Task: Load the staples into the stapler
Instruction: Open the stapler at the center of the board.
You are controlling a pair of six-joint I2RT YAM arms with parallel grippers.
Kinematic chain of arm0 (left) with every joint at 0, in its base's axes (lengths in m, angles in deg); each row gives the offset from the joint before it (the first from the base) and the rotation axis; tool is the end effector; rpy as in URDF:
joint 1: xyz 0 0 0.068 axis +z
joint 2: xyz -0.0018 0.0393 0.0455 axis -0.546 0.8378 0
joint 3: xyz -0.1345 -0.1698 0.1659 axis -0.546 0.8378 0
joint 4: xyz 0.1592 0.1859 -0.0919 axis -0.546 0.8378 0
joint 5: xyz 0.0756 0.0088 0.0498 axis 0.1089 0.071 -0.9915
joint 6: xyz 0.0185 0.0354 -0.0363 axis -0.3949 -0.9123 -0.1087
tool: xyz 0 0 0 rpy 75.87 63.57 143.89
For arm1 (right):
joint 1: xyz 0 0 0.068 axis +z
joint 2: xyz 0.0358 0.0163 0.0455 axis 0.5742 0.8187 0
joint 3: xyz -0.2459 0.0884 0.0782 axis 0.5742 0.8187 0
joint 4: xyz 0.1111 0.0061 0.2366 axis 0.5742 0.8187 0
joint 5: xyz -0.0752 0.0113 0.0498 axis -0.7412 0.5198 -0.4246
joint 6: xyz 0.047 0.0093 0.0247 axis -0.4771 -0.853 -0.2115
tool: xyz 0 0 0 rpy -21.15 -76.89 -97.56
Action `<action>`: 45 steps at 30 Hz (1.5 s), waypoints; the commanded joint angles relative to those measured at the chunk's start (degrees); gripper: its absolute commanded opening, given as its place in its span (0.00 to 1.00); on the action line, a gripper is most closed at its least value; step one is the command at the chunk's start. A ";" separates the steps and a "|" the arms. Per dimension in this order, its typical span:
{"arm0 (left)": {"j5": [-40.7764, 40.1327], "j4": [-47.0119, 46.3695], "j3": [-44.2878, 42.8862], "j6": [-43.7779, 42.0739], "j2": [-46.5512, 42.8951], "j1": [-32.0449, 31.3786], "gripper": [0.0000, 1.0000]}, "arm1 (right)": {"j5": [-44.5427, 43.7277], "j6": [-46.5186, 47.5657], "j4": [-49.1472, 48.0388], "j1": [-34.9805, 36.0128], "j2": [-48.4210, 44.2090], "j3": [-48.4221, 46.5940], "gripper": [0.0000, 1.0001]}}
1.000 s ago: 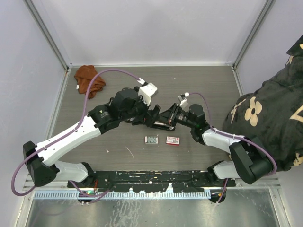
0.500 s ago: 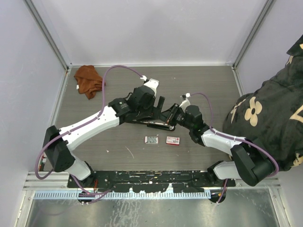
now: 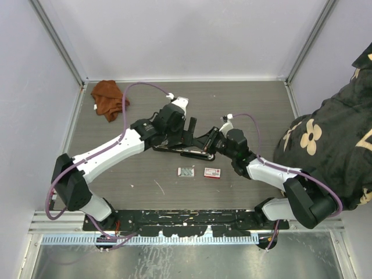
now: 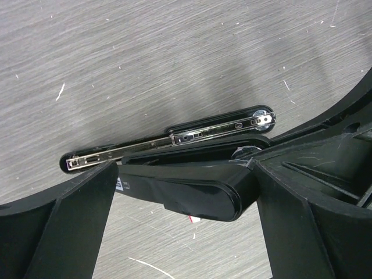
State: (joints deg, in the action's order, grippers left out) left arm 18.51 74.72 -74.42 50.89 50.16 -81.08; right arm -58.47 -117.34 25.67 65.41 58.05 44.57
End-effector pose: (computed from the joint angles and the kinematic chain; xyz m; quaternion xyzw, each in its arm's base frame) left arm 0.2390 -0.2518 0.3162 0.1621 0.8963 -0.1270 0.3927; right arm 0.2271 0.1458 0.2072 0.0896 0.7748 0.5154 0.3551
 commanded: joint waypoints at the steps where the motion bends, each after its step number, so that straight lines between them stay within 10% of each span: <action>1: 1.09 -2.32 3.66 1.08 -6.53 6.18 0.98 | -0.70 0.08 -4.74 -0.15 -2.10 -2.95 0.01; 45: 15.53 -12.73 17.68 3.16 -18.10 37.09 0.98 | 6.06 -8.86 -7.79 -10.64 -6.41 -2.15 0.01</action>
State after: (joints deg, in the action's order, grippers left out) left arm 31.01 66.29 -55.25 53.49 35.04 -44.36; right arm -53.24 -123.52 28.43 55.01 50.84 44.84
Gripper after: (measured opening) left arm 0.980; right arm 0.171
